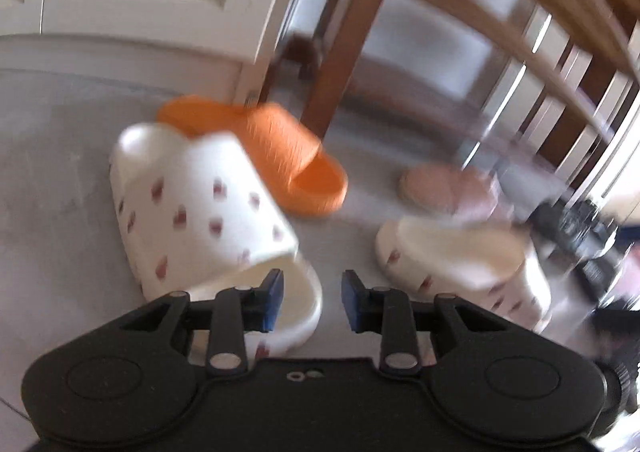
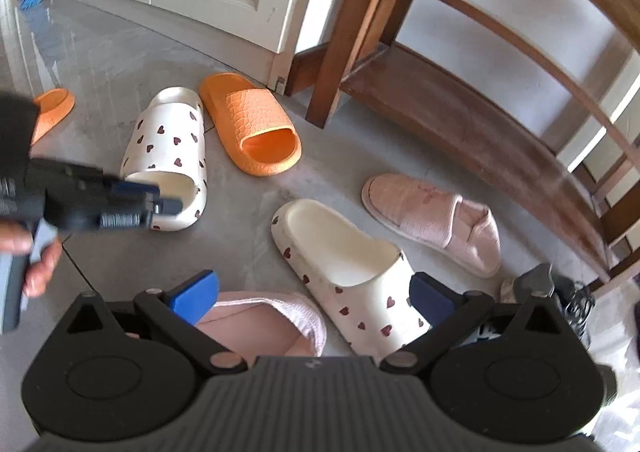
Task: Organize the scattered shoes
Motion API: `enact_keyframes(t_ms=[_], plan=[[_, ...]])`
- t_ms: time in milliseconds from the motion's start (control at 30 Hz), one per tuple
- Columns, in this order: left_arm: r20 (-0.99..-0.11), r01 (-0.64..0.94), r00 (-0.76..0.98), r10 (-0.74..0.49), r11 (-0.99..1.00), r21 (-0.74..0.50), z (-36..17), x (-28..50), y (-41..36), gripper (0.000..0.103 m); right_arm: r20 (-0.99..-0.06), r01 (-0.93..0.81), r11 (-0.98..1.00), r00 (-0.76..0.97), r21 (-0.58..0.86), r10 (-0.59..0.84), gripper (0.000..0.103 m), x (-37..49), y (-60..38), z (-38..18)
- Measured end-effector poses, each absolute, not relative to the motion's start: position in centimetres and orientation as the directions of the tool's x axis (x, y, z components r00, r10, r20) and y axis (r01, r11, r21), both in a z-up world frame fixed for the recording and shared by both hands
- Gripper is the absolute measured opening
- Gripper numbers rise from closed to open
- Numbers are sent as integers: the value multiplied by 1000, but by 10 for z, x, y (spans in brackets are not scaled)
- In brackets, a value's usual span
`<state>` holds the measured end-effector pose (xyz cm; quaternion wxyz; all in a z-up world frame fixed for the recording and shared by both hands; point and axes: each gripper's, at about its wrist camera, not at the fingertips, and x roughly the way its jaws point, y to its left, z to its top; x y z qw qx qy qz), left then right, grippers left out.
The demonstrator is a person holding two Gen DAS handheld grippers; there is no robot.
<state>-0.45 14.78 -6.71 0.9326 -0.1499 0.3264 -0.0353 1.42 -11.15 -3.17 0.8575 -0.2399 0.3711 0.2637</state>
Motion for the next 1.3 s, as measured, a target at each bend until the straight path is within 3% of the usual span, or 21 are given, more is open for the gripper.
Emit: enact_keyframes(t_ms=[167, 233, 367, 500, 567, 667, 833, 1300], plan=[[-593, 121, 781, -194, 979, -161, -32, 19, 187, 38, -782, -635, 747, 561, -195, 273, 103, 20, -111, -41], [-635, 241, 720, -281, 959, -151, -22, 39, 210, 38, -799, -630, 760, 536, -162, 274, 103, 26, -109, -45], [-732, 360, 614, -295, 930, -72, -23, 64, 225, 38, -819, -623, 773, 501, -119, 278, 103, 33, -100, -51], [-779, 463, 513, -360, 880, -102, -46, 94, 235, 41, -835, -609, 784, 489, -122, 250, 103, 34, -96, -55], [-785, 500, 403, -470, 832, -241, -56, 110, 244, 39, -845, -595, 795, 480, -117, 235, 103, 36, -96, -55], [-773, 532, 330, -542, 783, -322, -67, 118, 238, 41, -860, -568, 813, 472, -128, 194, 103, 36, -101, -54], [-722, 531, 271, -637, 724, -440, -78, 116, 224, 27, -871, -542, 829, 464, -138, 159, 103, 31, -110, -51], [-654, 712, 20, -756, 470, -522, -89, 60, 92, 23, -864, -585, 800, 464, -133, 196, 103, 8, -124, -39]])
